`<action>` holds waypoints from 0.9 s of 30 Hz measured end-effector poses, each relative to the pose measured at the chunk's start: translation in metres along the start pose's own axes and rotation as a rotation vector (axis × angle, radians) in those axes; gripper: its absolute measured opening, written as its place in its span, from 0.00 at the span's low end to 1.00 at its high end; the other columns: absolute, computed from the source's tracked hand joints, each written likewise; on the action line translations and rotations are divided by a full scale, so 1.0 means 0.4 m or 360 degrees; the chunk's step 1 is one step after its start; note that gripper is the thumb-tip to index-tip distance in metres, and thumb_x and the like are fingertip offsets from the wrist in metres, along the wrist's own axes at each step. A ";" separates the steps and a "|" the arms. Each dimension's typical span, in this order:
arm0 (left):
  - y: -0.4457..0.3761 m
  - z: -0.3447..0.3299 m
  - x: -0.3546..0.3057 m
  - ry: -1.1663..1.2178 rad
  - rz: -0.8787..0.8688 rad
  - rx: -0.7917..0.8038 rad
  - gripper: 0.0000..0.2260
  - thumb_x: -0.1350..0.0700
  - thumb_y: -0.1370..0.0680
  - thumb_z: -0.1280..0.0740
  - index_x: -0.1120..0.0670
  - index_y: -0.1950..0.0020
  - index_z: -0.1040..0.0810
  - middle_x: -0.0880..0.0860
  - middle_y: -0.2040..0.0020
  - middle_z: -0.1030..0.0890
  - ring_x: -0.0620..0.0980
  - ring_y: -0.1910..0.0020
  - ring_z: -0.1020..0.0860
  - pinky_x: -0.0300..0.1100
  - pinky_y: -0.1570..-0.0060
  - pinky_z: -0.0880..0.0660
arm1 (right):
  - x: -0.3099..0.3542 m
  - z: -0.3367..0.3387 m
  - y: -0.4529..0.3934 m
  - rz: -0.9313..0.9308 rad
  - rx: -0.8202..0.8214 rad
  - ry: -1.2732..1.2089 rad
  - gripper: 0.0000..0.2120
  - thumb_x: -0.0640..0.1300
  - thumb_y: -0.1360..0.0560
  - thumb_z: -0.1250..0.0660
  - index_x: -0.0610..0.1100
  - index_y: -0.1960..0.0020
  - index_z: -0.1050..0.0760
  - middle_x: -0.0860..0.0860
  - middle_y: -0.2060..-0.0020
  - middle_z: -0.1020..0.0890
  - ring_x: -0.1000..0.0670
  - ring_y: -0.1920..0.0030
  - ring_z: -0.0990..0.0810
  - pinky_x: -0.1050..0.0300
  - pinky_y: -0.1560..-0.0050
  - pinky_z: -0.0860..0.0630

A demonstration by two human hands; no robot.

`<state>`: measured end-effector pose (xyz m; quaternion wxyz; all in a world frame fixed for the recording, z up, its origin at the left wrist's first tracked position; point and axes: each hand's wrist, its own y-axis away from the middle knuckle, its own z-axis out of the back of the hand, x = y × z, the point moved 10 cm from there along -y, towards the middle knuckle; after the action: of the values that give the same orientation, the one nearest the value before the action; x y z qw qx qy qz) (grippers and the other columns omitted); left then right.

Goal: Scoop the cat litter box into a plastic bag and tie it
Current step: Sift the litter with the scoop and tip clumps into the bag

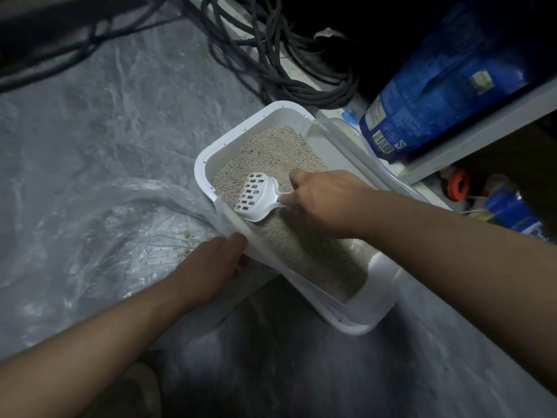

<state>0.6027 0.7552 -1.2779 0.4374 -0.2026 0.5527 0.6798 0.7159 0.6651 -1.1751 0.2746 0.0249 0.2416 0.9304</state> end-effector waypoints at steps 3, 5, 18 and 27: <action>-0.003 -0.004 0.002 -0.0041 -0.0018 0.0035 0.28 0.44 0.28 0.50 0.61 0.41 0.24 0.61 0.43 0.20 0.62 0.43 0.22 0.55 0.43 0.24 | -0.013 -0.027 0.051 0.0022 0.0109 0.0060 0.19 0.49 0.17 0.42 0.57 0.26 0.31 0.51 0.51 0.36 0.53 0.59 0.32 0.60 0.71 0.41; -0.010 -0.004 0.006 -0.0033 -0.0006 0.0032 0.27 0.46 0.28 0.49 0.61 0.41 0.23 0.61 0.42 0.20 0.62 0.43 0.22 0.55 0.43 0.25 | -0.021 -0.046 0.086 0.0043 0.0193 0.0093 0.22 0.48 0.17 0.40 0.59 0.25 0.34 0.52 0.52 0.36 0.53 0.59 0.30 0.59 0.69 0.31; -0.029 -0.009 0.035 -0.0026 0.0044 0.0000 0.19 0.49 0.16 0.47 0.60 0.42 0.21 0.61 0.43 0.19 0.62 0.42 0.22 0.55 0.41 0.25 | -0.093 0.070 0.053 -0.0318 -0.0195 -0.0290 0.14 0.52 0.18 0.42 0.51 0.37 0.23 0.48 0.51 0.25 0.46 0.48 0.24 0.52 0.51 0.26; -0.030 -0.016 0.032 -0.0058 0.0025 0.0090 0.25 0.43 0.23 0.50 0.58 0.42 0.22 0.60 0.43 0.19 0.63 0.43 0.21 0.57 0.43 0.25 | 0.035 0.003 -0.061 -0.0246 -0.0050 0.0009 0.18 0.44 0.18 0.40 0.46 0.29 0.27 0.44 0.44 0.26 0.45 0.55 0.23 0.52 0.63 0.27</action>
<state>0.6045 0.7540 -1.2964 0.4474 -0.1735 0.5652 0.6710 0.7164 0.6910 -1.1868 0.3454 -0.0007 0.2290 0.9101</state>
